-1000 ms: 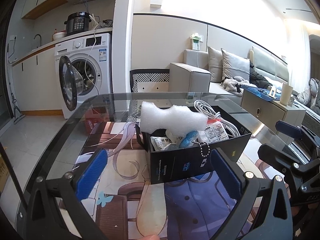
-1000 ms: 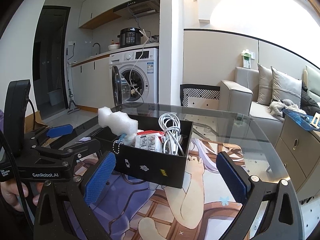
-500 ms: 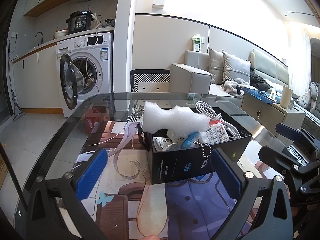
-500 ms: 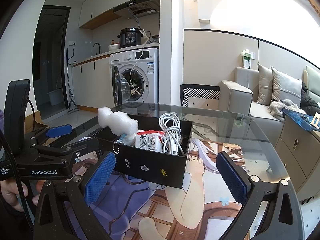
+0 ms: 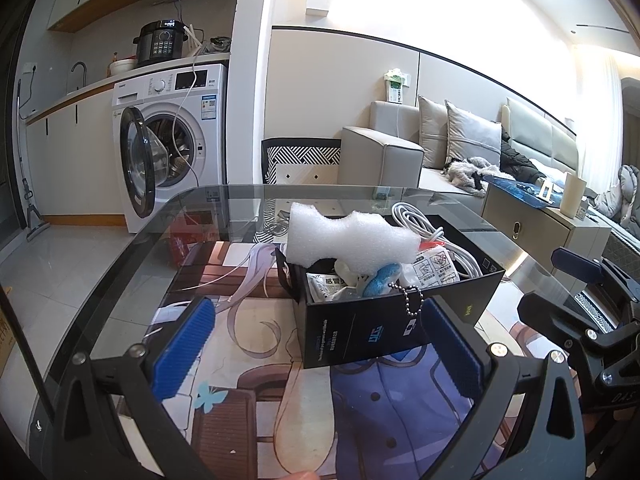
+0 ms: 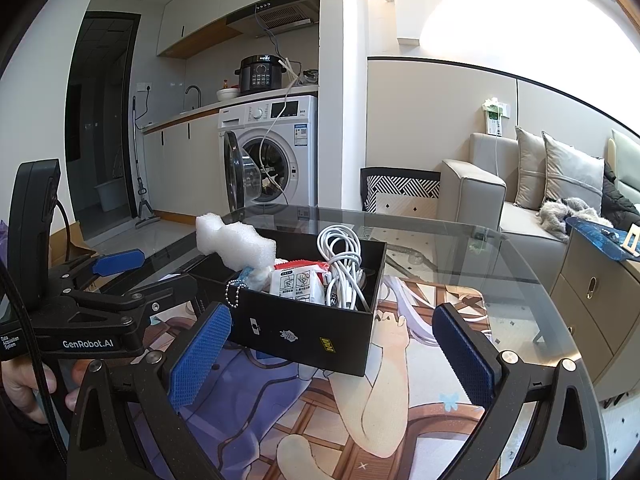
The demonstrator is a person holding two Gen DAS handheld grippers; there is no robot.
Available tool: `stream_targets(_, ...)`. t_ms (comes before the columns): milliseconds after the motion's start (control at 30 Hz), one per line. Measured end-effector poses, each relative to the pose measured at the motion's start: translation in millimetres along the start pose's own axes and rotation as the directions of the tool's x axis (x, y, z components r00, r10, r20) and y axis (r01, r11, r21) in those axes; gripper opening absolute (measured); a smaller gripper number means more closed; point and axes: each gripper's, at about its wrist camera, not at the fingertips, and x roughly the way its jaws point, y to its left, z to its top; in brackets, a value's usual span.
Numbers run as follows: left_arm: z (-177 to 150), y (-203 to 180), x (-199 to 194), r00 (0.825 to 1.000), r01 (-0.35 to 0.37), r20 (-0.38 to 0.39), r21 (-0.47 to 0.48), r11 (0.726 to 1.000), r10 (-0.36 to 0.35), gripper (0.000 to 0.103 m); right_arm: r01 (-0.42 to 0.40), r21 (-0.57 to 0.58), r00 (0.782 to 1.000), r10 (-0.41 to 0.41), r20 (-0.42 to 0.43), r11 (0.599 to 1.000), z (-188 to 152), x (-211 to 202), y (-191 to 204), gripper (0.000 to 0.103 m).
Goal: Organize soft objects
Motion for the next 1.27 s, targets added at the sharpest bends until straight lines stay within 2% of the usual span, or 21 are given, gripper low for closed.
stream_targets(1267, -1.0, -4.8, -1.2, 1.000, -0.005, 0.001, 0.023, 1.000, 0.005, 0.103, -0.002, 0.002, 1.000, 0.002, -0.003, 1.000, -0.5, 1.6, 0.4, 0.102)
